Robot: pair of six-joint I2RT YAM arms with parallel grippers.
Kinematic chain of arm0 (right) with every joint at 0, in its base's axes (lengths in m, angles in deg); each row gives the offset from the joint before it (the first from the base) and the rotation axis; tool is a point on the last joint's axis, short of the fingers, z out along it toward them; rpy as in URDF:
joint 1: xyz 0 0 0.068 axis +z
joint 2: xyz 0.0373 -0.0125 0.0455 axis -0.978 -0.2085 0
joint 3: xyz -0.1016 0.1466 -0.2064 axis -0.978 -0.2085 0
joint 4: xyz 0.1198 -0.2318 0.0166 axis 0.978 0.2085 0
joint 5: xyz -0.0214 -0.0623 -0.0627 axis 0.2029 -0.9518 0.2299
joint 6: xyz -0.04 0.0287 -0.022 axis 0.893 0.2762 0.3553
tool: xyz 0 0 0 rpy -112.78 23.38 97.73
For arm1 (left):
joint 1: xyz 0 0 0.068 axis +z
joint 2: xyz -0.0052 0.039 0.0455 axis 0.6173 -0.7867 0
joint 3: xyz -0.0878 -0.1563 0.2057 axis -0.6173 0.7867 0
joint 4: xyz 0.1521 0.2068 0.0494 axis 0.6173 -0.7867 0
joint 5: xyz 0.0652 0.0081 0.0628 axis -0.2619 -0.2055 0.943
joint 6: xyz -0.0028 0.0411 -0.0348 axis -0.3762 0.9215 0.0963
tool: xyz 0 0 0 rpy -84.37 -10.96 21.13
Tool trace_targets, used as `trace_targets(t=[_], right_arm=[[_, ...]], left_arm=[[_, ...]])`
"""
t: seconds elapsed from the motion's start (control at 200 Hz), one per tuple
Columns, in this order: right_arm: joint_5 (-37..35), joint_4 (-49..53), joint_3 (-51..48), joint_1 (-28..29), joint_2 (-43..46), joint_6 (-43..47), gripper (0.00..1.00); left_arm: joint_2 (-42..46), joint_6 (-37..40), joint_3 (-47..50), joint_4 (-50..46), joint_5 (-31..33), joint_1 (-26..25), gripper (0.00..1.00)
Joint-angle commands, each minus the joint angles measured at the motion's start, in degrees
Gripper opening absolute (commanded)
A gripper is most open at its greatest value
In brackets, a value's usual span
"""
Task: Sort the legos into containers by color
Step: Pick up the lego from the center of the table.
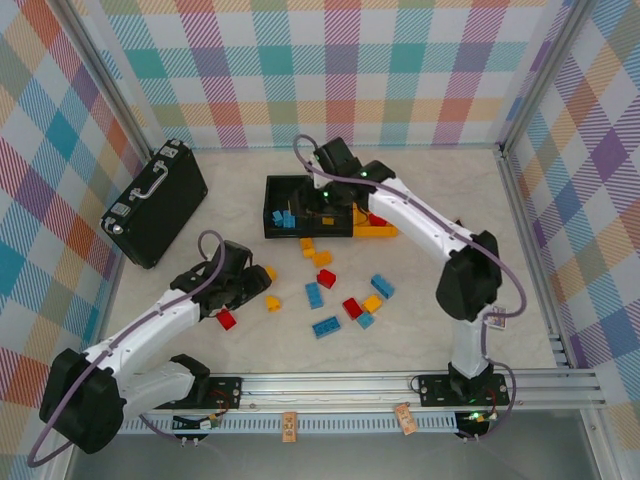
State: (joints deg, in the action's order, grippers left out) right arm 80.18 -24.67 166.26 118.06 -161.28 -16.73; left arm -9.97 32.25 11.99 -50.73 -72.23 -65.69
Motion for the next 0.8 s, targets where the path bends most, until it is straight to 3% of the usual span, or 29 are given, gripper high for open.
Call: trace_targets(t=[0.0, 0.37, 0.605, 0.8], right_arm=[[-1.1, -3.0, -9.4, -0.1, 4.8, 1.2, 0.51], [-2.8, -4.6, -33.8, -1.1, 21.4, -0.5, 0.57], [-3.4, -5.3, -41.3, -1.4, 25.5, -2.5, 0.57], [-3.1, -6.7, -43.8, -1.6, 26.2, -3.9, 0.57]], left_arm=[[-2.1, 0.0, -2.9, -2.6, 1.5, 0.4, 0.61], [-15.8, -0.6, -9.6, -0.9, 3.8, 0.2, 0.72], [-24.7, -2.2, -15.0, -0.8, 6.1, -0.1, 0.77], [-30.2, -3.7, -17.7, -1.4, 7.3, 0.0, 0.74]])
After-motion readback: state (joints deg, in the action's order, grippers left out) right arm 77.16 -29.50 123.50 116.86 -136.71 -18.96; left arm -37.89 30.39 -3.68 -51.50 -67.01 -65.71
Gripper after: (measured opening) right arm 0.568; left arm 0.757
